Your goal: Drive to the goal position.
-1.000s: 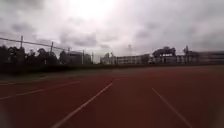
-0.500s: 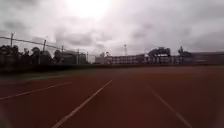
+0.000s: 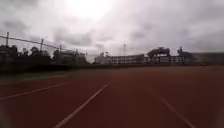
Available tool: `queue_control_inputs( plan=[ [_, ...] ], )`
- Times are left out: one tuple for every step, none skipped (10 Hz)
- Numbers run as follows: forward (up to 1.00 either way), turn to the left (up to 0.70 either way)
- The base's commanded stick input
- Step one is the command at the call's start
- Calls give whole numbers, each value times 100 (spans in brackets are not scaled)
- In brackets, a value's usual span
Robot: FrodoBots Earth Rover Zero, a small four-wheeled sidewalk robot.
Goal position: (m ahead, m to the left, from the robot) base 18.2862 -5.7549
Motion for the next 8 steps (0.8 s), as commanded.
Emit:
queue_control_inputs(
  plan=[
    [50,0],
    [50,0],
    [50,0],
    [50,0],
    [50,0],
    [50,0],
    [50,0],
    [50,0]
  ],
)
